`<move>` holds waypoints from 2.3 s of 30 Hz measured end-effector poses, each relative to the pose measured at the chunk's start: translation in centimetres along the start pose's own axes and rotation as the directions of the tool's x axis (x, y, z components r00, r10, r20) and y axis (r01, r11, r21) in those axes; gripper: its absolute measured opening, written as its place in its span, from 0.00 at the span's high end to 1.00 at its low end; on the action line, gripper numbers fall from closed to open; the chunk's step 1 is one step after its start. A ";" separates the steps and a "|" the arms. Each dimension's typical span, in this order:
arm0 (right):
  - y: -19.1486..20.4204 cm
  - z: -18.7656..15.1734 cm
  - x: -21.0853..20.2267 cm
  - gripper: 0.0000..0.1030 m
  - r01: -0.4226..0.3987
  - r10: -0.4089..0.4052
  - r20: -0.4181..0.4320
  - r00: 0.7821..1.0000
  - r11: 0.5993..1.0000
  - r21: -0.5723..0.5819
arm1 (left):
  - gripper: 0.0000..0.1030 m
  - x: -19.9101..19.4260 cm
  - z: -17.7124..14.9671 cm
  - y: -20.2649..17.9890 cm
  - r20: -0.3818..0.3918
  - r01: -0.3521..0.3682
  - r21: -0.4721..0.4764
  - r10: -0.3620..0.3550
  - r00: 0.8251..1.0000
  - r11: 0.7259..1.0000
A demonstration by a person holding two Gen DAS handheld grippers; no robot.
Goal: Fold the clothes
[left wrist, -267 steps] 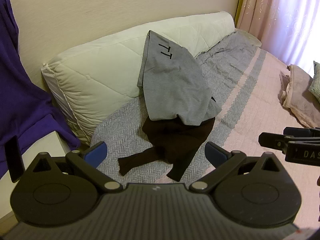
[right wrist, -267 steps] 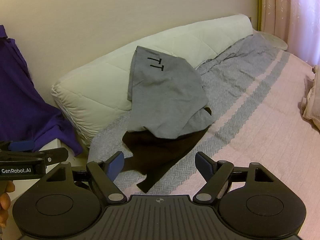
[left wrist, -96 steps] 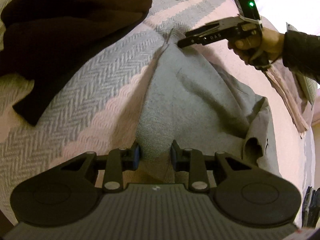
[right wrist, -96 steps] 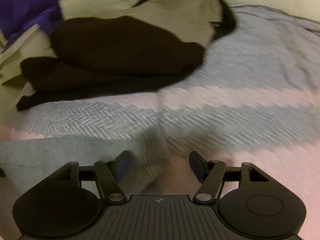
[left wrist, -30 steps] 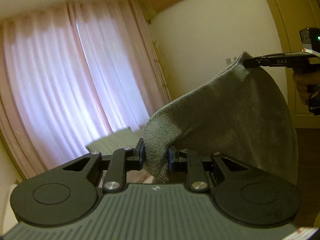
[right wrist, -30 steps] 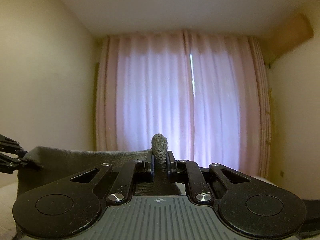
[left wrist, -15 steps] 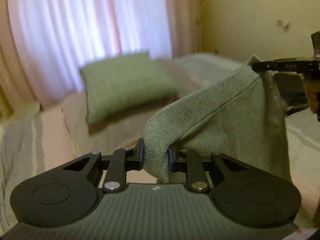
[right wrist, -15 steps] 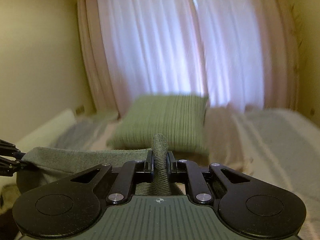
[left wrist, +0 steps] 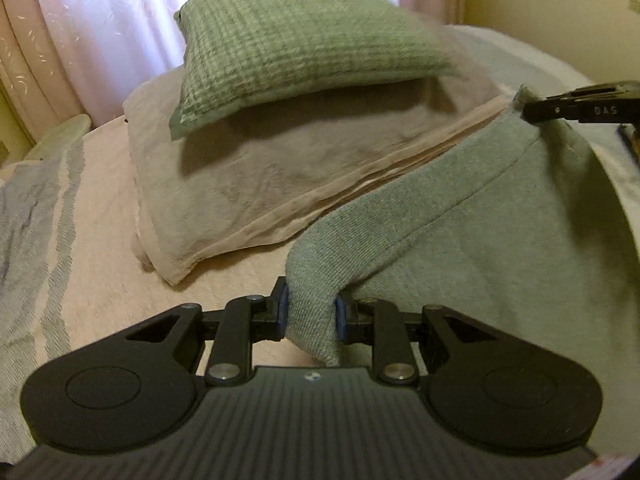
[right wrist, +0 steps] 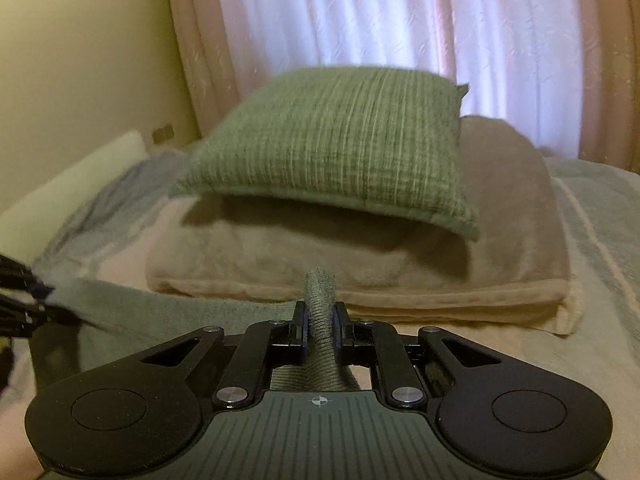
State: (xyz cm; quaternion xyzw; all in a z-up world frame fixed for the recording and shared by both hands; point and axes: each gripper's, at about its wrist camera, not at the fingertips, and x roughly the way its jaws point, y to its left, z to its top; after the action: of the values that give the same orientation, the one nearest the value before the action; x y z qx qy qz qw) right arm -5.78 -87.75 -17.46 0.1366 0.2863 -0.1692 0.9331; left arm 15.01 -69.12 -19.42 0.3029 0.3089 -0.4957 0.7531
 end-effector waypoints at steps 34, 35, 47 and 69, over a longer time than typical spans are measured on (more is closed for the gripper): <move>6.6 -33.5 -23.7 0.57 0.263 -0.090 -0.457 0.885 0.906 0.331 | 0.59 -17.4 -38.2 -12.0 -0.332 0.001 -0.396 -0.145 0.932 0.918; 7.2 -34.6 -25.0 0.57 0.276 -0.097 -0.468 0.879 0.903 0.331 | 0.59 -18.5 -39.5 -12.6 -0.335 0.005 -0.388 -0.146 0.931 0.922; 17.0 -40.3 -41.0 0.51 0.379 -0.196 -0.476 0.857 0.866 0.326 | 0.60 -33.3 -48.6 -14.2 -0.297 0.006 -0.365 -0.122 0.947 0.931; 27.2 -33.9 -47.6 0.31 0.311 -0.185 -0.505 0.843 0.934 0.176 | 0.05 -43.8 -42.6 -18.6 -0.241 0.001 -0.397 -0.106 0.965 0.918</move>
State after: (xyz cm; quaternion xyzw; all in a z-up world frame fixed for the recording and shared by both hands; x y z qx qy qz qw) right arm -48.69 -39.93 -12.57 0.2525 0.5003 -0.2849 0.7777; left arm -23.28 -18.19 -15.33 0.1987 0.5055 -0.4004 0.7380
